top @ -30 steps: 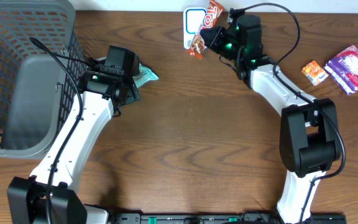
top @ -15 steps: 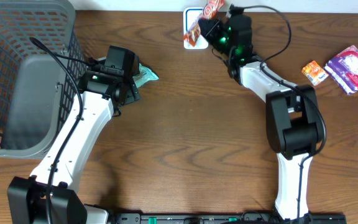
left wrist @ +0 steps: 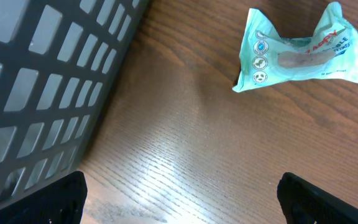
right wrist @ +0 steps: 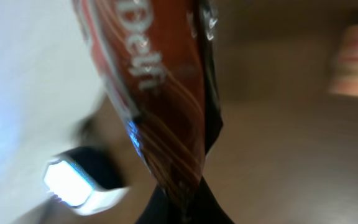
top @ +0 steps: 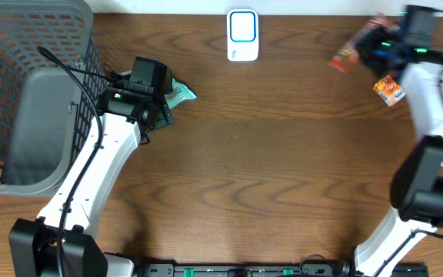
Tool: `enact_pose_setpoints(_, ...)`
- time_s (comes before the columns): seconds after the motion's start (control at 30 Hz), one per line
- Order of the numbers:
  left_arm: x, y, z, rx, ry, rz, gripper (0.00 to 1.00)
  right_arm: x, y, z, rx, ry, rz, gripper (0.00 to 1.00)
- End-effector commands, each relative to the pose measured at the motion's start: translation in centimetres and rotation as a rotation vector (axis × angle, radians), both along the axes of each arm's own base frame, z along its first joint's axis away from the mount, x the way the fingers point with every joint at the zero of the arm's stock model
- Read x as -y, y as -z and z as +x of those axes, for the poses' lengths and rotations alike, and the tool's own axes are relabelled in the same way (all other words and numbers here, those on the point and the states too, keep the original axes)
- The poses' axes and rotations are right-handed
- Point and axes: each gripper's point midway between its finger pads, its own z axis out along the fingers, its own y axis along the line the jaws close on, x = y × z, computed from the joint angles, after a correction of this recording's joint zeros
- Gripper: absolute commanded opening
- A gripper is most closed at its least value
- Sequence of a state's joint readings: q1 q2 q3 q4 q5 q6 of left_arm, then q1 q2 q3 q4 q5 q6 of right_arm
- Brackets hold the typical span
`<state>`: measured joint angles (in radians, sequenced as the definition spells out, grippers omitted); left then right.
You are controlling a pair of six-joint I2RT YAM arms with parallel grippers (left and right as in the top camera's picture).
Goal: Scan the item barcode
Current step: 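Carry the orange bar right and drop it by the other packs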
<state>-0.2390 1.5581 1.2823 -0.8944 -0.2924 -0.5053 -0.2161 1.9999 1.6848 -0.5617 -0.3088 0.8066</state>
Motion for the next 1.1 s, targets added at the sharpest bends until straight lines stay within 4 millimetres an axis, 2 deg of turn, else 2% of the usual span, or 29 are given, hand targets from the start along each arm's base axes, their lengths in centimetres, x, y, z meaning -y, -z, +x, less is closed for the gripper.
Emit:
enact_pose_setpoints(0.0, -0.3, 0.7, -0.4, -0.022, -0.021, 0.004, 0.98, 5.3, 2.5, -3.5, -0.125, -0.084, -0.213, 0.01)
enact_pose_setpoints(0.1, -0.3, 0.7, -0.4, -0.022, -0.021, 0.004, 0.98, 7.8, 3.5, -5.7, -0.195, -0.158, -0.310, 0.01)
enact_pose_setpoints(0.23, -0.3, 0.7, -0.4, -0.022, -0.021, 0.004, 0.98, 10.0, 4.5, -8.1, -0.295, -0.191, -0.398, 0.02)
enact_pose_setpoints(0.3, -0.3, 0.7, -0.4, -0.022, -0.021, 0.004, 0.98, 10.6, 4.7, -8.7, -0.327, -0.205, -0.435, 0.05)
enact_pose_setpoints(0.33, -0.3, 0.7, -0.4, -0.022, -0.021, 0.004, 0.98, 10.5, 4.8, -8.8, -0.335, -0.214, -0.442, 0.11)
enact_pose_setpoints(0.37, -0.3, 0.7, -0.4, -0.022, -0.021, 0.004, 0.98, 10.5, 4.9, -8.9, -0.339, -0.215, -0.442, 0.33)
enact_pose_setpoints(0.4, -0.3, 0.7, -0.4, -0.022, -0.021, 0.004, 0.98, 10.5, 4.9, -8.9, -0.339, -0.215, -0.441, 0.51)
enact_pose_setpoints(0.43, -0.3, 0.7, -0.4, -0.022, -0.021, 0.004, 0.98, 10.5, 4.8, -8.9, -0.338, -0.214, -0.440, 0.56)
enact_pose_setpoints(0.53, -0.3, 0.7, -0.4, -0.022, -0.021, 0.004, 0.98, 10.4, 4.4, -8.9, -0.338, -0.209, -0.433, 0.64)
enact_pose_setpoints(0.63, -0.3, 0.7, -0.4, -0.022, -0.021, 0.004, 0.98, 9.6, 3.0, -8.7, -0.310, -0.225, -0.398, 0.68)
enact_pose_setpoints(0.7, -0.3, 0.7, -0.4, -0.022, -0.021, 0.004, 0.98, 8.6, 1.3, -8.2, -0.266, -0.249, -0.356, 0.70)
enact_pose_setpoints(0.83, -0.3, 0.7, -0.4, -0.022, -0.021, 0.004, 0.98, 5.4, -3.1, -7.7, -0.147, -0.329, -0.220, 0.76)
enact_pose_setpoints(0.9, -0.3, 0.7, -0.4, -0.022, -0.021, 0.004, 0.98, 3.4, -5.3, -7.5, -0.075, -0.378, -0.138, 0.96)
enact_pose_setpoints(0.97, -0.3, 0.7, -0.3, -0.017, -0.023, 0.002, 0.98, 1.9, -7.1, -7.3, 0.001, -0.418, -0.081, 0.99)
enact_pose_setpoints(1.0, -0.2, 0.6, 0.1, 0.000, -0.028, -0.003, 0.98, 1.8, -7.4, -7.2, 0.016, -0.424, -0.075, 0.99)
enact_pose_setpoints(1.07, 0.4, -0.3, 2.3, 0.103, -0.037, -0.036, 0.98, 1.8, -7.6, -7.2, 0.021, -0.422, -0.084, 0.99)
